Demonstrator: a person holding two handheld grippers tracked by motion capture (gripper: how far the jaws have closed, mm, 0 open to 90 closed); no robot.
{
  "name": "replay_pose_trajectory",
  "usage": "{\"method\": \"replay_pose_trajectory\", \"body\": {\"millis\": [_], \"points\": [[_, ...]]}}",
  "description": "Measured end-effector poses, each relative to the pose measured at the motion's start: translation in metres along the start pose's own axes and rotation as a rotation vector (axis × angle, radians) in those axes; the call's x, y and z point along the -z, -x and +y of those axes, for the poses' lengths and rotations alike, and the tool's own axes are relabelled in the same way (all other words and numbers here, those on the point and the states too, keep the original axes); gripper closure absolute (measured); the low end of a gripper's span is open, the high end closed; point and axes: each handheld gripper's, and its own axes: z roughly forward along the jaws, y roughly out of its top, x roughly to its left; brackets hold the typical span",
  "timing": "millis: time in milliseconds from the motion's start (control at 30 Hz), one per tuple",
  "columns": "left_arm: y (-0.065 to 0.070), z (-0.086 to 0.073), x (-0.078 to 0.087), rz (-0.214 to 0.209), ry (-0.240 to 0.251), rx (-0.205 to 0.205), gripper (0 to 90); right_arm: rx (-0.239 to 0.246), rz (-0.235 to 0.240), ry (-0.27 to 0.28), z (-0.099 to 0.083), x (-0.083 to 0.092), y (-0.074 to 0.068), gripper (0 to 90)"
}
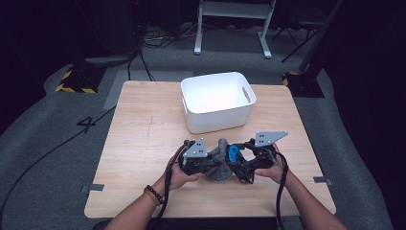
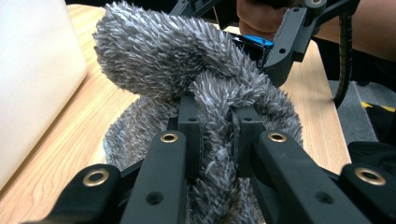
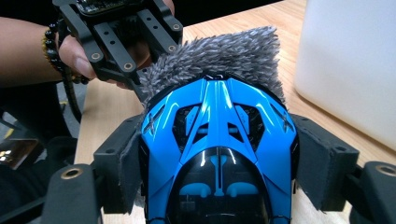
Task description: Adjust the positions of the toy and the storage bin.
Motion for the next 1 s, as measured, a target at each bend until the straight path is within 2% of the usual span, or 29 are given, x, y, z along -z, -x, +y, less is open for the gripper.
{"method": "replay_pose_trajectory", "body": {"millis": [100, 233, 333, 400, 500, 600, 700, 767, 867, 1000], "points": [[0.001, 0.000, -0.002, -0.007, -0.008, -0.014, 78.6, -0.007, 0.010, -0.024, 0.000, 0.002, 0.001, 26.2], [0.002, 0.000, -0.004, -0.004, -0.026, -0.032, 78.6, 0.020, 0.017, -0.077, 0.001, 0.004, -0.001, 26.1], [0.001, -0.001, -0.005, 0.017, -0.060, -0.056, 78.6, 0.049, 0.006, -0.127, 0.002, 0.002, -0.003, 26.2], [0.000, -0.002, -0.007, 0.019, -0.066, -0.051, 78.6, 0.097, -0.040, -0.140, 0.003, -0.001, -0.007, 26.3], [0.000, -0.002, -0.010, 0.005, -0.048, -0.041, 78.7, 0.092, -0.036, -0.081, 0.005, -0.001, -0.008, 26.4], [0.000, -0.001, -0.016, -0.017, -0.048, -0.039, 78.6, 0.093, -0.063, -0.008, 0.009, 0.005, -0.011, 26.5], [0.003, -0.002, -0.027, -0.036, -0.077, -0.043, 78.6, 0.089, -0.074, 0.059, 0.013, 0.009, -0.014, 26.5], [0.004, -0.002, -0.034, -0.047, -0.092, -0.046, 78.5, 0.106, -0.091, 0.079, 0.015, 0.010, -0.016, 26.5], [0.005, -0.004, -0.040, -0.059, -0.112, -0.046, 78.5, 0.103, -0.103, 0.107, 0.015, 0.012, -0.016, 26.5], [0.009, -0.008, -0.052, -0.061, -0.198, -0.083, 78.3, 0.088, -0.103, 0.129, 0.016, 0.015, -0.014, 26.5]]}}
